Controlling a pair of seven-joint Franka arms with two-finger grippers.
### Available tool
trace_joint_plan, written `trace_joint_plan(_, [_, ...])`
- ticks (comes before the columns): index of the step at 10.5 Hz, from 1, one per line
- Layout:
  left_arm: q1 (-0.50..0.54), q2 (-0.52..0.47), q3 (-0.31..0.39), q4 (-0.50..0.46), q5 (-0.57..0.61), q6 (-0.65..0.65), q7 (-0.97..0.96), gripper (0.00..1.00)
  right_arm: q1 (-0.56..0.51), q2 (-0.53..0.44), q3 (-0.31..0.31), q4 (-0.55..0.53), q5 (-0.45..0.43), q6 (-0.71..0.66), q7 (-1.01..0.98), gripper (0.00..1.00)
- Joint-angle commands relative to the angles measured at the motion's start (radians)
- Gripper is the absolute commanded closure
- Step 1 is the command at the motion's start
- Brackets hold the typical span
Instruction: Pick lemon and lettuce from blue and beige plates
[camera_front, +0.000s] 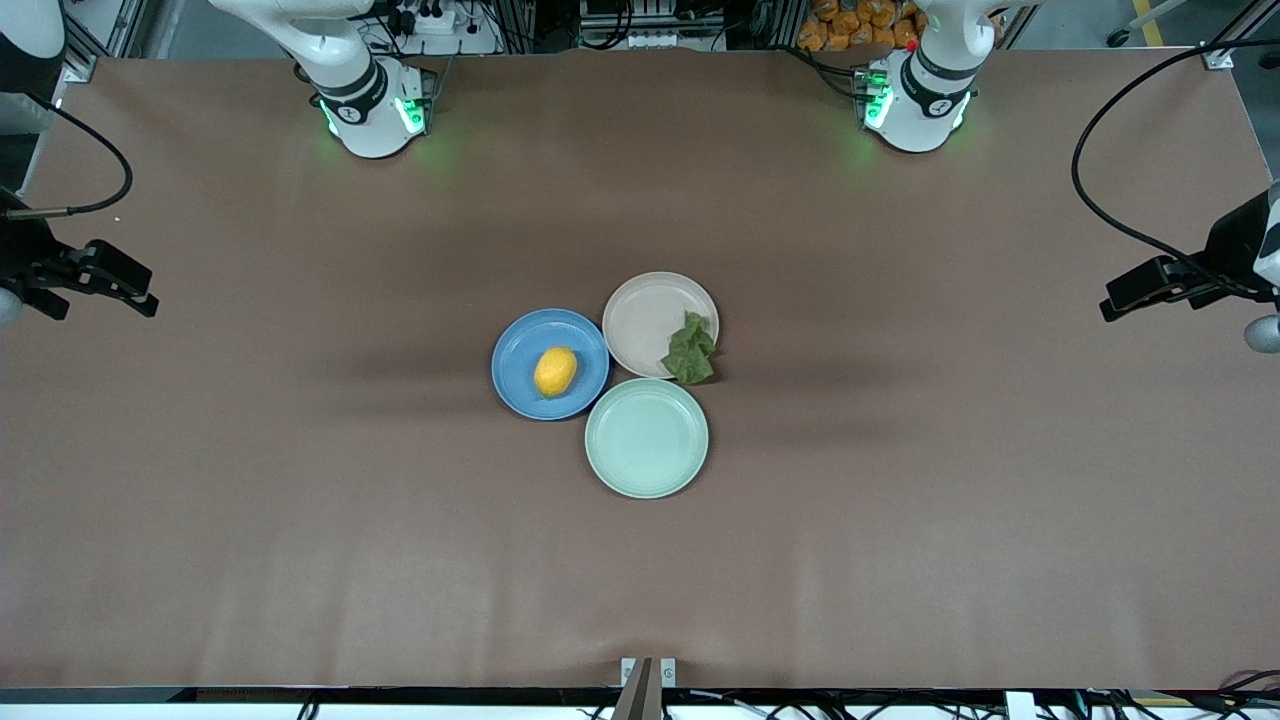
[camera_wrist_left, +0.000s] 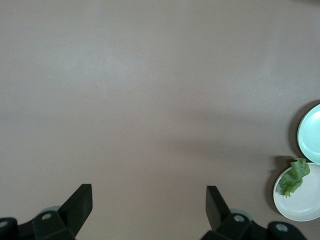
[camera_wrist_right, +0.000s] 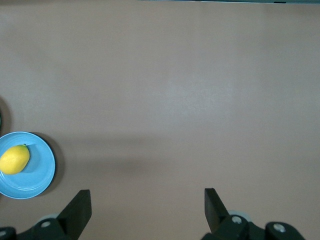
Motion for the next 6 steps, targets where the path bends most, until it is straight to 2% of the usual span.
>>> trace_joint_plan(1, [0.003,-0.020,-0.001,0.005,0.013,-0.010,0.020,0.00,-0.001,-0.006,-0.003,0.009,0.017,-0.012,0.000,0.00])
trace_joint_plan(6, [-0.014,-0.019,-0.006,-0.001,0.007,-0.011,0.003,0.00,-0.003,-0.005,-0.003,0.009,0.017,-0.011,0.000,0.00])
